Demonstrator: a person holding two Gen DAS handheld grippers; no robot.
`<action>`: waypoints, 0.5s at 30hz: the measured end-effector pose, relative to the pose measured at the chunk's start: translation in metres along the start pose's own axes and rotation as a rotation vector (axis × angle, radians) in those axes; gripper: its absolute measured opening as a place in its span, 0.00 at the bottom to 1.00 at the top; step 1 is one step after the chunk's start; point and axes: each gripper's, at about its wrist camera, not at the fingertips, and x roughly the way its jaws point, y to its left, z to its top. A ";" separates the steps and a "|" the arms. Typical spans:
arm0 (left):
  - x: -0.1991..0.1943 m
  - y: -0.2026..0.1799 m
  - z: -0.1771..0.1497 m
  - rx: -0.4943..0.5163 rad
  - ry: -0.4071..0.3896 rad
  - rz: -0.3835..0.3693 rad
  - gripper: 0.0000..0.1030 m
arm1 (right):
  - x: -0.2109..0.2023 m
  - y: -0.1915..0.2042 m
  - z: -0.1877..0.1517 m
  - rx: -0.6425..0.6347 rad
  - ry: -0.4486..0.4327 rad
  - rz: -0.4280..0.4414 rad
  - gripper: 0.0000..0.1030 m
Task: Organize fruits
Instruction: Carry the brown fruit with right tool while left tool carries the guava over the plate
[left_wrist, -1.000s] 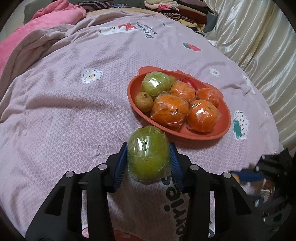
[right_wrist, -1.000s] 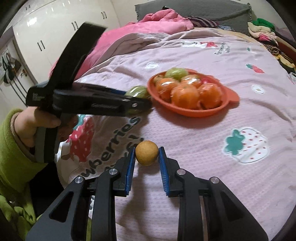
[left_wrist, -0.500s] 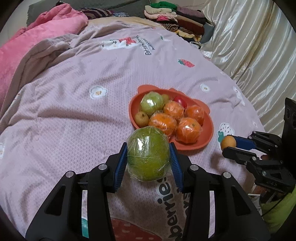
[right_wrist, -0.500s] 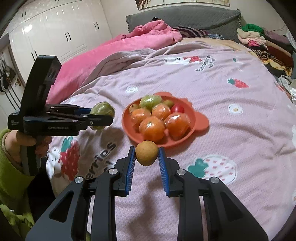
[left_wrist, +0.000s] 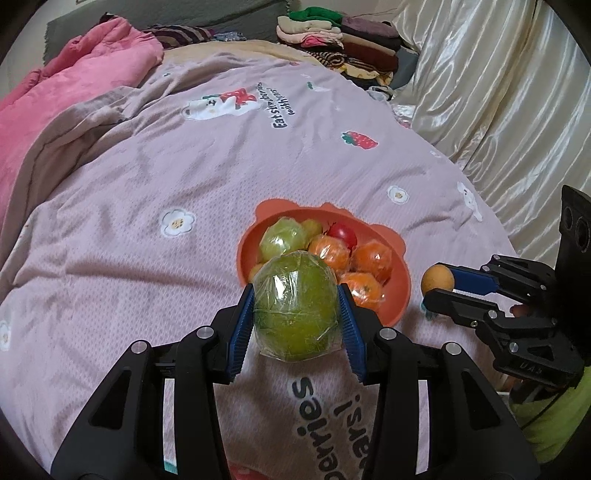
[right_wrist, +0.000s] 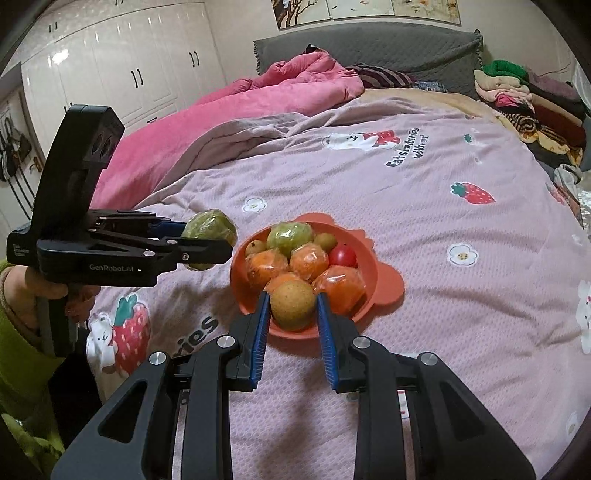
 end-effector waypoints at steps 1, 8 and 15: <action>0.002 -0.001 0.002 0.002 0.002 -0.001 0.34 | 0.000 -0.001 0.001 0.002 -0.001 -0.002 0.24; 0.016 -0.007 0.010 0.017 0.022 -0.010 0.34 | 0.004 -0.008 0.001 0.007 0.004 -0.015 0.24; 0.030 -0.013 0.015 0.026 0.040 -0.015 0.34 | 0.007 -0.012 -0.001 0.014 0.010 -0.018 0.24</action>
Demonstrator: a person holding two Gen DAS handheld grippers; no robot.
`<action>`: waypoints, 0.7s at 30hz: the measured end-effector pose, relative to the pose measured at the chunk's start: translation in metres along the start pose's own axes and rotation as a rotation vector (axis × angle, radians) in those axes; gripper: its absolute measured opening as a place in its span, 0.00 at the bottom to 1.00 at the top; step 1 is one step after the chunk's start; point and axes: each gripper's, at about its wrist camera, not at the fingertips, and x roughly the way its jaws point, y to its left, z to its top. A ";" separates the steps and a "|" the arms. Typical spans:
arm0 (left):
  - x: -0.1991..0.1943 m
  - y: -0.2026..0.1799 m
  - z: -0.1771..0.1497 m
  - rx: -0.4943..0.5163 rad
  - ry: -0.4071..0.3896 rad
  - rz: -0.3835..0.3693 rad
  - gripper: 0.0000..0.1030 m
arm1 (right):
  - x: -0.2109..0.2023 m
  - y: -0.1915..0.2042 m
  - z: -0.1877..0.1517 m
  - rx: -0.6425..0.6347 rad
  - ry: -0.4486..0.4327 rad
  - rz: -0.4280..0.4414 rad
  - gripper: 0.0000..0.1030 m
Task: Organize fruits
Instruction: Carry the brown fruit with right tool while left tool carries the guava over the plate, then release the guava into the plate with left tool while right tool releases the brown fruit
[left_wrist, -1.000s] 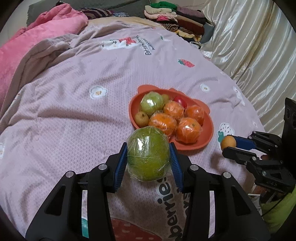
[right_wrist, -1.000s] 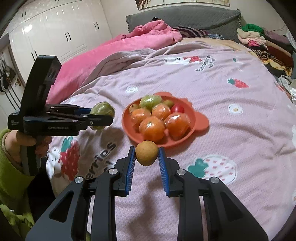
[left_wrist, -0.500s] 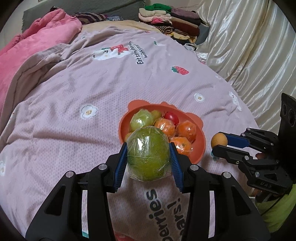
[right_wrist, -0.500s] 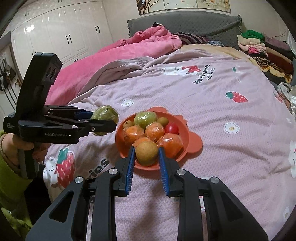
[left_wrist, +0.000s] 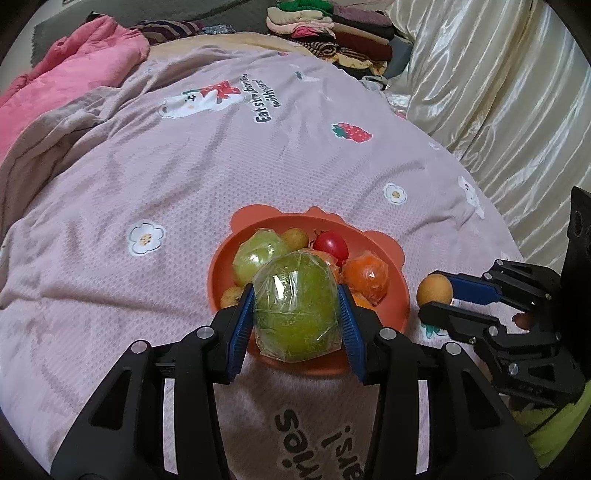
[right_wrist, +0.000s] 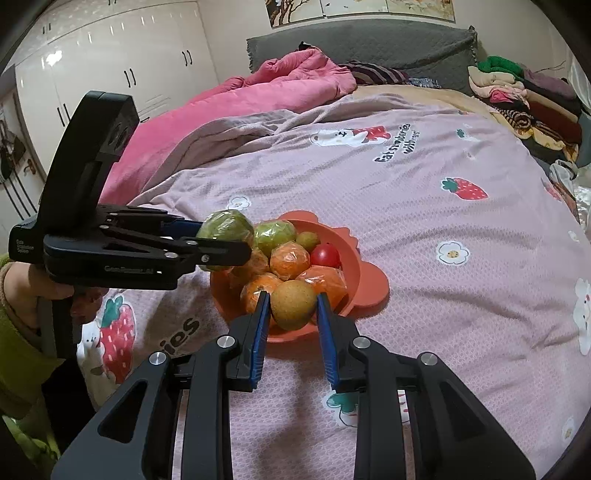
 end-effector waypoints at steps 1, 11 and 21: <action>0.001 -0.001 0.000 0.001 0.002 -0.001 0.34 | 0.000 0.000 0.000 0.000 0.001 0.001 0.24; 0.010 -0.001 0.003 0.006 0.015 0.001 0.35 | 0.009 0.000 -0.001 -0.002 0.014 0.005 0.24; 0.012 0.000 0.005 0.003 0.013 0.003 0.35 | 0.018 0.002 -0.003 -0.015 0.032 -0.003 0.24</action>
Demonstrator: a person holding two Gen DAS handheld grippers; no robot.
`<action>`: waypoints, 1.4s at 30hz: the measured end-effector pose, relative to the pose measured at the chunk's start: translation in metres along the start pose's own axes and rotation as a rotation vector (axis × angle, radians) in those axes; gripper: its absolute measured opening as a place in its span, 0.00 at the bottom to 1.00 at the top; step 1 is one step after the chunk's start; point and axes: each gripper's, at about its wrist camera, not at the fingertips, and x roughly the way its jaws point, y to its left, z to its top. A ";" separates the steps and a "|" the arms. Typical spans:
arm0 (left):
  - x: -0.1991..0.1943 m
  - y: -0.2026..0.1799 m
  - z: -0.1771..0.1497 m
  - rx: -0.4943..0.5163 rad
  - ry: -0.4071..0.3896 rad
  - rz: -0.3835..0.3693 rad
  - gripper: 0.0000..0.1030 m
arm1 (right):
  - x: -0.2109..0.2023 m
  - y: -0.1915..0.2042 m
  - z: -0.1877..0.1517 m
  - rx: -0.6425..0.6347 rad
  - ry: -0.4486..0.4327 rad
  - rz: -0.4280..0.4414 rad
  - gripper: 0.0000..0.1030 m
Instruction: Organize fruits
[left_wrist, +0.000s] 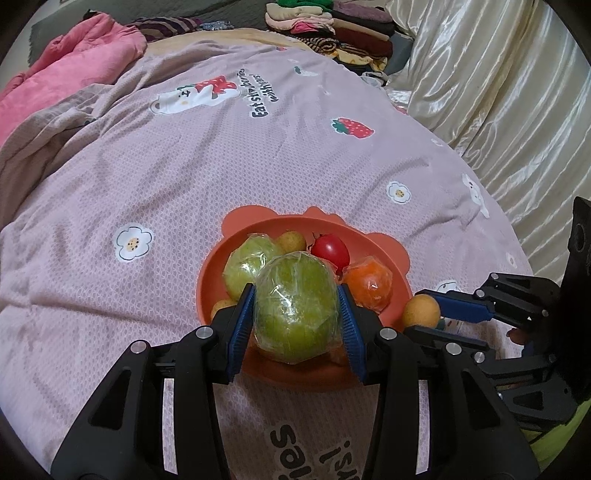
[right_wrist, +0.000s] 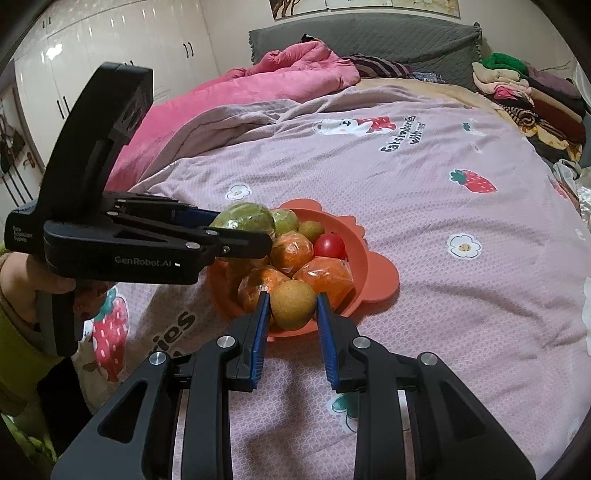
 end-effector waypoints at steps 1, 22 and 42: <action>0.000 0.000 0.001 -0.001 0.000 0.001 0.35 | 0.001 0.000 0.000 -0.002 0.003 -0.002 0.24; -0.008 0.003 0.001 -0.008 -0.026 0.007 0.43 | -0.009 0.006 -0.004 -0.023 -0.001 -0.051 0.58; -0.080 -0.017 -0.041 -0.006 -0.136 0.082 0.86 | -0.058 0.031 -0.037 0.006 -0.047 -0.153 0.95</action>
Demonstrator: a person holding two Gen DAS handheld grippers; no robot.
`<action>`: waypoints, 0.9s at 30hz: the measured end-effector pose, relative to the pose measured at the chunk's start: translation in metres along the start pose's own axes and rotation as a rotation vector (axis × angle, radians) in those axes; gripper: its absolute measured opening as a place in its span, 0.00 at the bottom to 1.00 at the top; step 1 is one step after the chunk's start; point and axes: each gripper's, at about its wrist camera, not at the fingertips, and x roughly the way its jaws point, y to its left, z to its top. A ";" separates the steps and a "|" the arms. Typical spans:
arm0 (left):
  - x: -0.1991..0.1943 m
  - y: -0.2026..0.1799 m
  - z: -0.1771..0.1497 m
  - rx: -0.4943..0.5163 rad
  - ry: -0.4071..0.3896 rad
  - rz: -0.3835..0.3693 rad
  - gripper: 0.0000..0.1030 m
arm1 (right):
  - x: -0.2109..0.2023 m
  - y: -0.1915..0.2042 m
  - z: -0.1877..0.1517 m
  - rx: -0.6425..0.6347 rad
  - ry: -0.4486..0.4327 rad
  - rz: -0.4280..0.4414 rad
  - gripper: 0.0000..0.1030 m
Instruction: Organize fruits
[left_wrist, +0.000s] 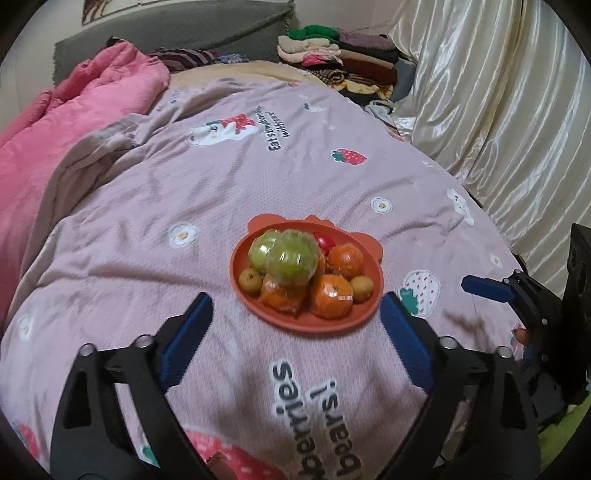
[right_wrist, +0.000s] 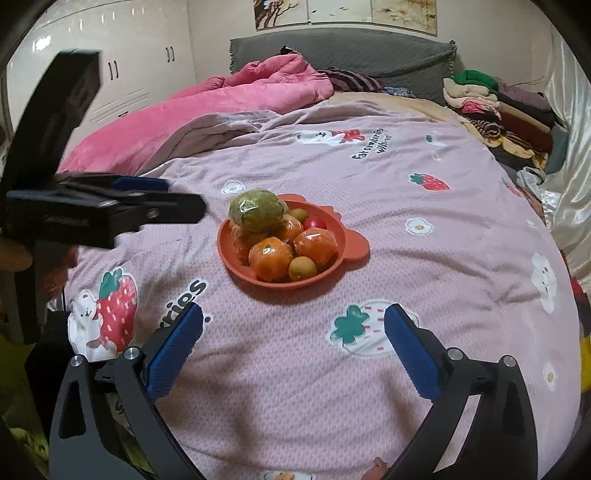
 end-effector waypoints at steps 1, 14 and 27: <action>-0.006 0.000 -0.006 -0.006 -0.005 0.010 0.90 | -0.001 0.001 -0.002 0.003 0.002 -0.003 0.95; -0.030 0.008 -0.062 -0.081 0.008 0.069 0.91 | -0.008 0.014 -0.024 0.080 0.017 -0.007 0.96; -0.023 0.006 -0.082 -0.108 0.023 0.074 0.91 | -0.006 0.011 -0.035 0.124 0.033 -0.027 0.96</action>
